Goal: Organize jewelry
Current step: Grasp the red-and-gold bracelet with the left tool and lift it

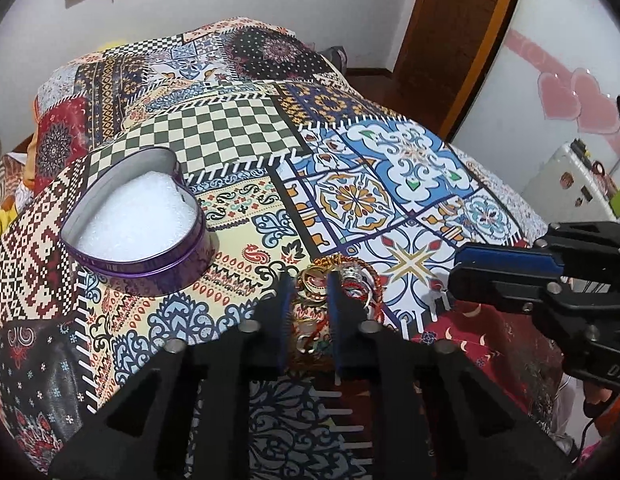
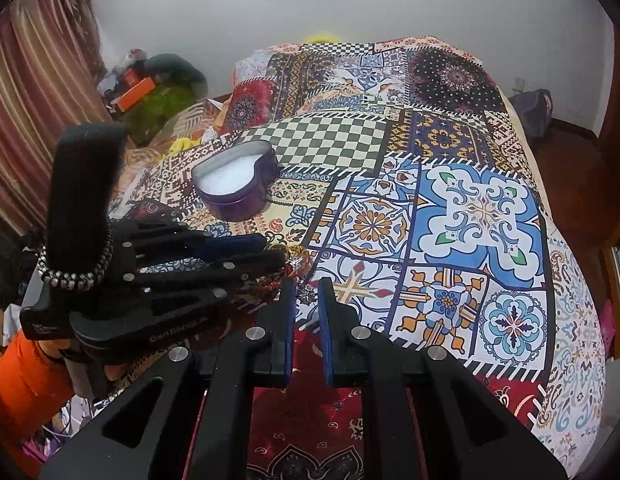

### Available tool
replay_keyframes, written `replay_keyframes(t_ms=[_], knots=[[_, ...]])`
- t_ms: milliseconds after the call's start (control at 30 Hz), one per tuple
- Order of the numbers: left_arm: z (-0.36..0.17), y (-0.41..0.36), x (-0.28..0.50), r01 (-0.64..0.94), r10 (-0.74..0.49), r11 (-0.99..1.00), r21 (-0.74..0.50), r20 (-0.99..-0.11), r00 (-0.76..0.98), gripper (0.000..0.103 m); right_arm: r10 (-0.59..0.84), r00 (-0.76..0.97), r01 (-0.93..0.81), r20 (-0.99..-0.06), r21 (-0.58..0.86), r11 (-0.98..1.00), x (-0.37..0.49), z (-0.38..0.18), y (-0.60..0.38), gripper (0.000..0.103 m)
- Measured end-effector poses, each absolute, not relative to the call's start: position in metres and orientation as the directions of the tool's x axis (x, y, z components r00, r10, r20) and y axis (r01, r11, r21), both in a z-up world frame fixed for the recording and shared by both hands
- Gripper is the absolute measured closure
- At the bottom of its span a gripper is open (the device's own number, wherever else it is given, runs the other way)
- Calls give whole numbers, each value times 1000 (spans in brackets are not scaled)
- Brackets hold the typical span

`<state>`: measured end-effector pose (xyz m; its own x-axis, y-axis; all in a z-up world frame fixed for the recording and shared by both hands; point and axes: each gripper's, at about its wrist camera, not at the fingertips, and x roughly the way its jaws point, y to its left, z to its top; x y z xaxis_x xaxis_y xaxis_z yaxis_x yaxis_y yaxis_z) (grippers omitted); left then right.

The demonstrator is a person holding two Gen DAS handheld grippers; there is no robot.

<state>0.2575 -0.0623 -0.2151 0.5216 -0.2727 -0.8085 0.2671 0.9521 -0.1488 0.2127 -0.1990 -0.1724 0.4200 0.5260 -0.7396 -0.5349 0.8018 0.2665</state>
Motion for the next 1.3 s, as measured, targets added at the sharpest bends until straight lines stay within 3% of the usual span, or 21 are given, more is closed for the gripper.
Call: replay_keyframes(t_ms=[33, 133, 433, 533, 633, 833, 900, 1033, 1300], knots=[[-214, -60, 257, 267, -281, 951, -158, -805, 522, 101, 526, 419, -535, -740, 267, 802, 213, -173, -199, 93], [-211, -57, 253, 261, -279, 952, -158, -797, 536, 103, 529, 413, -532, -741, 275, 801, 215, -173, -198, 93], [-194, -50, 244, 275, -293, 948, -162, -783, 549, 103, 537, 420, -540, -732, 274, 796, 209, -167, -193, 93], [-188, -57, 239, 310, -314, 937, -163, -782, 538, 96, 534, 426, -536, -730, 272, 799, 209, -166, -194, 93], [-188, -66, 233, 329, -316, 932, -152, -784, 534, 69, 529, 432, -528, -730, 270, 805, 208, -165, -197, 93], [-203, -81, 230, 359, -319, 922, -143, -807, 497, 68, 517, 446, -505, -730, 272, 819, 209, -164, -206, 93], [-208, -83, 231, 361, -309, 923, -133, -815, 490, 70, 513, 450, -497, -731, 272, 824, 209, -163, -210, 93], [-213, -83, 235, 357, -299, 926, -124, -818, 491, 98, 507, 452, -487, -734, 273, 830, 209, -165, -215, 93], [-203, -77, 226, 345, -299, 931, -120, -794, 530, 102, 510, 449, -487, -734, 277, 828, 206, -164, -216, 93]])
